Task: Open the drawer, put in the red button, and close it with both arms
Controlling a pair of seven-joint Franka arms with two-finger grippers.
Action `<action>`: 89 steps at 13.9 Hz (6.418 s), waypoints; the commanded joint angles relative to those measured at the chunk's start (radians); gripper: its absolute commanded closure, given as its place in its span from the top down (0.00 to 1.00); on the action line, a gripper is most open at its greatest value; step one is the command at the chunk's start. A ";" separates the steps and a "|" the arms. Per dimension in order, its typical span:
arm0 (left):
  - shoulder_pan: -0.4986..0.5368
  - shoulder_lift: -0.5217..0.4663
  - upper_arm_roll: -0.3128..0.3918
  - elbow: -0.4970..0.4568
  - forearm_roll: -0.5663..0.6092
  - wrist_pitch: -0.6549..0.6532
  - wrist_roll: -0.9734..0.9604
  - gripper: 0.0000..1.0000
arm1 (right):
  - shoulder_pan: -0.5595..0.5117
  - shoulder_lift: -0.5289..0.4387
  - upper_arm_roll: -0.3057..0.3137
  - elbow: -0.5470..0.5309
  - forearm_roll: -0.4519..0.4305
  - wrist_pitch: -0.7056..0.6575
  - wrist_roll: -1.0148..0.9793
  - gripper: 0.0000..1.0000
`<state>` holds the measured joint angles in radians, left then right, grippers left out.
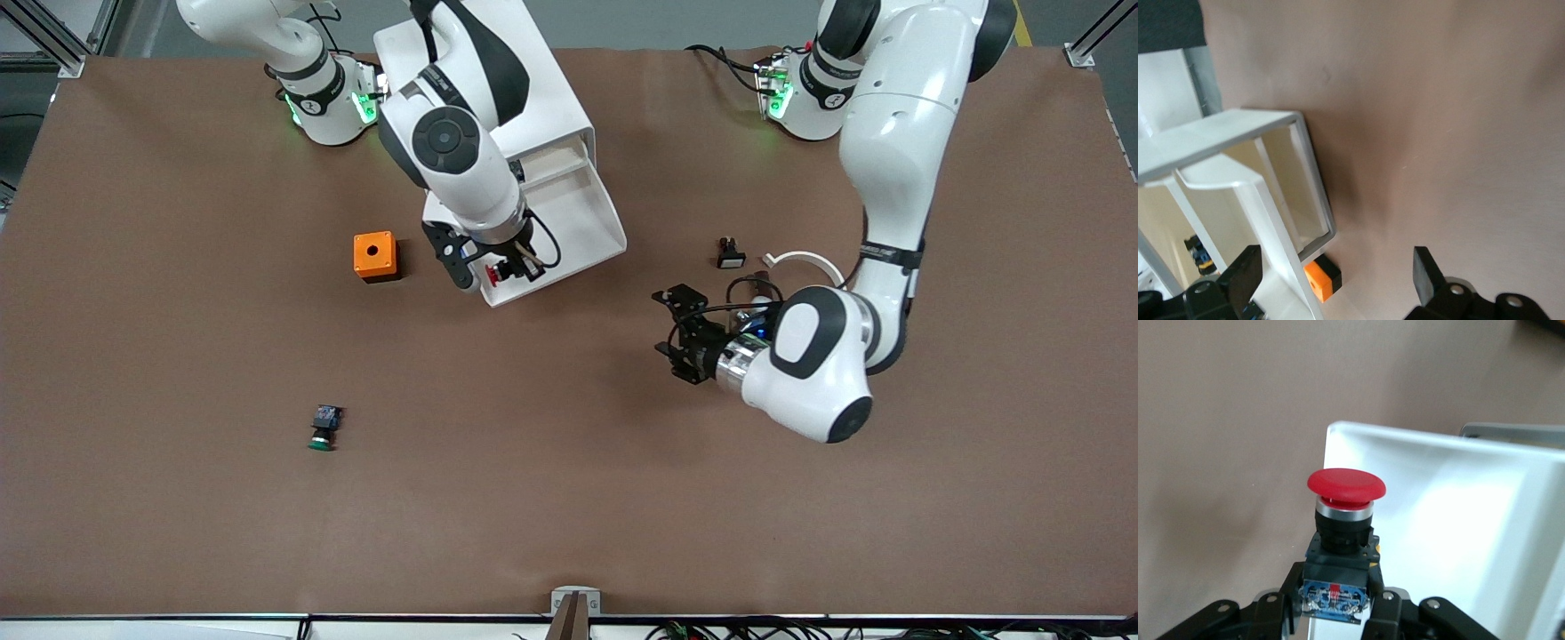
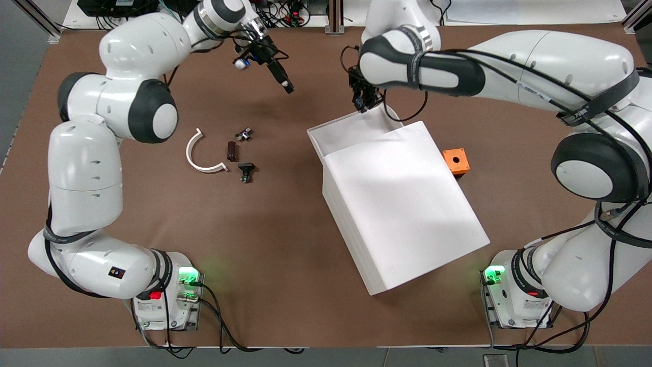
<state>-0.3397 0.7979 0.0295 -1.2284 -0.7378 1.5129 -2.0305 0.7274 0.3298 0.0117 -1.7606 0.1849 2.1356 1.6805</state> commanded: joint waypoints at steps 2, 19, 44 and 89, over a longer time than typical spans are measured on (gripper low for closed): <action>0.014 -0.078 0.007 -0.013 0.210 -0.014 0.107 0.99 | 0.055 -0.025 -0.009 -0.103 0.019 0.142 0.080 0.04; -0.038 -0.177 0.006 -0.008 0.474 0.122 1.206 1.00 | -0.415 -0.029 -0.022 0.282 0.004 -0.440 -0.677 1.00; -0.392 -0.091 -0.223 -0.126 0.554 0.334 1.034 1.00 | -0.681 -0.341 -0.113 0.205 -0.145 -0.614 -1.575 1.00; 0.435 -0.617 -0.280 -0.131 0.830 -0.046 1.783 1.00 | -0.706 -0.342 -0.085 0.216 -0.200 -0.606 -1.584 1.00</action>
<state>0.0896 0.2032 -0.2374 -1.3397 0.0626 1.4761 -0.2749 0.0091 0.0008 -0.0692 -1.5361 -0.0060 1.5357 0.0822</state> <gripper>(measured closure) 0.000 0.000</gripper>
